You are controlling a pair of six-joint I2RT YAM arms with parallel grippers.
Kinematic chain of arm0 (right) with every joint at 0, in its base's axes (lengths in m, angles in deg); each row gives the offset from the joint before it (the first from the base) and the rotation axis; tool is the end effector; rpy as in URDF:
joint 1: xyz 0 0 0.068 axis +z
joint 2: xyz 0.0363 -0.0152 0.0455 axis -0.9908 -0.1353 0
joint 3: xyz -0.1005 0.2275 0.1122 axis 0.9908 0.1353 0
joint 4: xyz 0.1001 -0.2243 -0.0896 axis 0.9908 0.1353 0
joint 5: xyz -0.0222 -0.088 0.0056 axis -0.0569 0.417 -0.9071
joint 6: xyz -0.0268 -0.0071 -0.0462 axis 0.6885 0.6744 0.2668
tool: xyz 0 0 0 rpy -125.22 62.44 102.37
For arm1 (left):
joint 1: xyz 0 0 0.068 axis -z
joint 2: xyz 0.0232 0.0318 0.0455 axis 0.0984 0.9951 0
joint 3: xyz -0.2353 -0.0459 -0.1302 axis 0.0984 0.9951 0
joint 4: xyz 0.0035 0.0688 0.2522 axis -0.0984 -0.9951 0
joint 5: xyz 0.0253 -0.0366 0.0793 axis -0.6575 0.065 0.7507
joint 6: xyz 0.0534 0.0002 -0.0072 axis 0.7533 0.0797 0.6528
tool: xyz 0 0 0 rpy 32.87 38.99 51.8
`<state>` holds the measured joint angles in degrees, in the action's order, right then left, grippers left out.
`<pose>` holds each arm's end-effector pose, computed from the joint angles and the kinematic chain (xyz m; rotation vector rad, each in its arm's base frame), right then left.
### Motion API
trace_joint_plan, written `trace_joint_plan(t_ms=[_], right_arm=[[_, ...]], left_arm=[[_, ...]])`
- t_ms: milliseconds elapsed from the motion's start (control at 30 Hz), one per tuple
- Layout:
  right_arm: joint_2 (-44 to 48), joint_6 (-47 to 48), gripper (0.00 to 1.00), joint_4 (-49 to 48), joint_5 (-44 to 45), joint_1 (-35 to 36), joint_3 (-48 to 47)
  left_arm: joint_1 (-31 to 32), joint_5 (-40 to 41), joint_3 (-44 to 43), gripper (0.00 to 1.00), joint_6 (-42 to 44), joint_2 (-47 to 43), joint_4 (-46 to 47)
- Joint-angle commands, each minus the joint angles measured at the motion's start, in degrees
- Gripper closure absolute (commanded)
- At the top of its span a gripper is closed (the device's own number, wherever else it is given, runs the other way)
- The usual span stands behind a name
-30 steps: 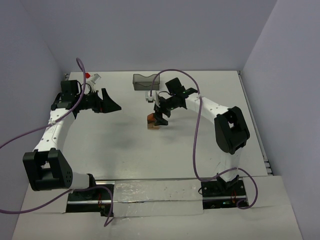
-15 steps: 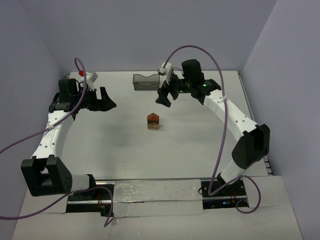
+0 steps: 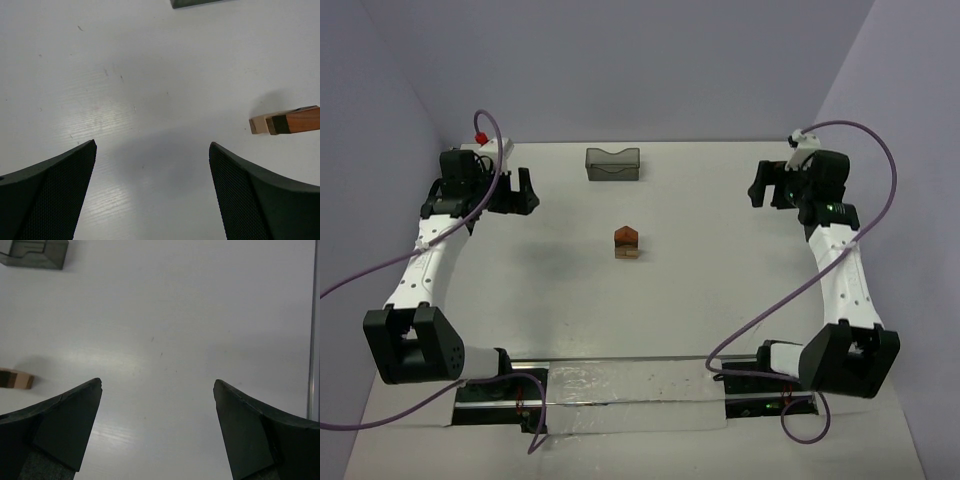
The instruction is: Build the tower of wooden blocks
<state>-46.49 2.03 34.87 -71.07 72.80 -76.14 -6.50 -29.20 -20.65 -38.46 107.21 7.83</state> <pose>0.2772 -0.0334 0.3490 -0.1406 2.0624 0.2145 0.3005 -0.0079 0.3247 0.2369 2.1858 -0.3563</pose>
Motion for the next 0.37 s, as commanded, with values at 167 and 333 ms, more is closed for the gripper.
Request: trace_joint_plan(t_ms=[167,333], right_arm=[[11.28,-3.03,0.00,-4.36,2.85,0.14,9.20],[12.08,-3.11,0.00,-5.18,3.45,0.13,10.51]], left_arm=[[0.29,3.54,0.59,0.01,-0.85,0.10,5.83],[0.30,3.39,2.01,0.01,-0.23,-2.14,6.04]])
